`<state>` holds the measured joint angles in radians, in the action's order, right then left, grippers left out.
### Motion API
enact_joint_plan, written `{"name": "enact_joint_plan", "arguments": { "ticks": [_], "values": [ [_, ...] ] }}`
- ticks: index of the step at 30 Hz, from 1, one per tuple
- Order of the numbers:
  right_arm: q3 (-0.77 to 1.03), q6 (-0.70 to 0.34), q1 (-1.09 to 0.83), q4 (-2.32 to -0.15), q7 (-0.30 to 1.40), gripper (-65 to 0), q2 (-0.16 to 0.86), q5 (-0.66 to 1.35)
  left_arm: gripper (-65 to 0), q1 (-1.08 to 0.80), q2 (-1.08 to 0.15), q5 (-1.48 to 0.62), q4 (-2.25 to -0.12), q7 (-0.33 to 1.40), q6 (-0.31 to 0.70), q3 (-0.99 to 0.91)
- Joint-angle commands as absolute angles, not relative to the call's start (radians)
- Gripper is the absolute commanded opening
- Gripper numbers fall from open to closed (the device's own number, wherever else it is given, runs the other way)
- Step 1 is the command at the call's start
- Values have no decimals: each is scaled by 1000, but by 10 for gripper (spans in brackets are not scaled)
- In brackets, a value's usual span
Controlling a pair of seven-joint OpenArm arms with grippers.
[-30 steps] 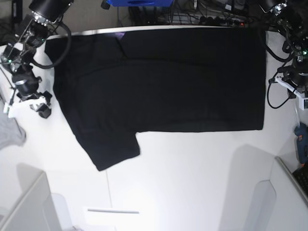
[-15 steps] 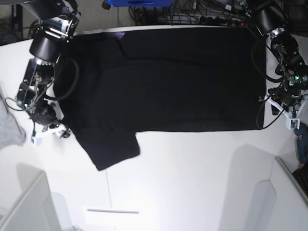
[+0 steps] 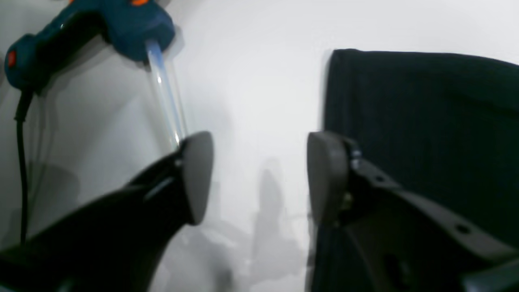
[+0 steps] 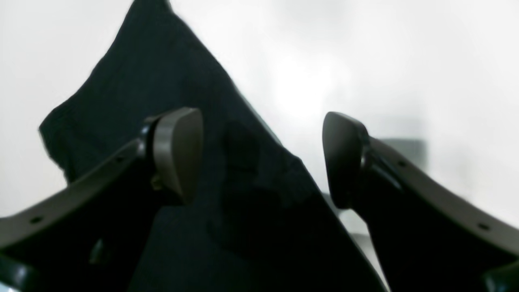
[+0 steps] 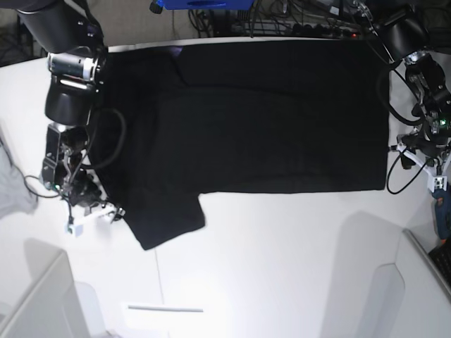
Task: Fold the T-shirt properly
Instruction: 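Grasp the hem corners with both grippers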
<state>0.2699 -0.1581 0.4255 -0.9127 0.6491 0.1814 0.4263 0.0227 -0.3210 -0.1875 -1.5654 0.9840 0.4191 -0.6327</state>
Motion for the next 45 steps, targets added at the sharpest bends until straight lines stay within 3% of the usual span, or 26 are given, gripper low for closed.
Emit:
{"name": "enact_joint_plan", "arguments": {
  "ticks": [1, 8, 17, 22, 27, 29, 33, 42, 45],
  "values": [
    [269, -189, 475, -909, 618, -212, 197, 435, -262, 39, -349, -197, -1578, 964, 418, -636],
    [269, -291, 542, -760, 601, -218, 203, 401, -257, 42, -349, -197, -1570, 964, 418, -636],
    [271, -364, 516, -763, 607, -222, 193, 269, -253, 42, -349, -194, -1569, 964, 418, -636],
    [271, -414, 503, -763, 607, -326, 193, 268, -253, 42, -349, -194, -1569, 964, 418, -636],
    [271, -421, 501, -762, 601, -381, 193, 268, -253, 42, -349, -196, -1567, 964, 418, -636],
    [271, -421, 501, -762, 601, -446, 193, 268, -253, 42, -349, -197, -1567, 964, 418, -636],
    [272, -421, 504, -759, 601, -650, 193, 268, -250, 73, -346, -197, -1549, 964, 420, -634],
    [272, -421, 503, -760, 602, -650, 180, 271, -247, 242, -348, -199, -1296, 964, 420, -630],
    [272, -421, 504, -762, 602, -650, 180, 271, -166, 268, -349, -199, -1287, 963, 420, -530]
  ]
}}
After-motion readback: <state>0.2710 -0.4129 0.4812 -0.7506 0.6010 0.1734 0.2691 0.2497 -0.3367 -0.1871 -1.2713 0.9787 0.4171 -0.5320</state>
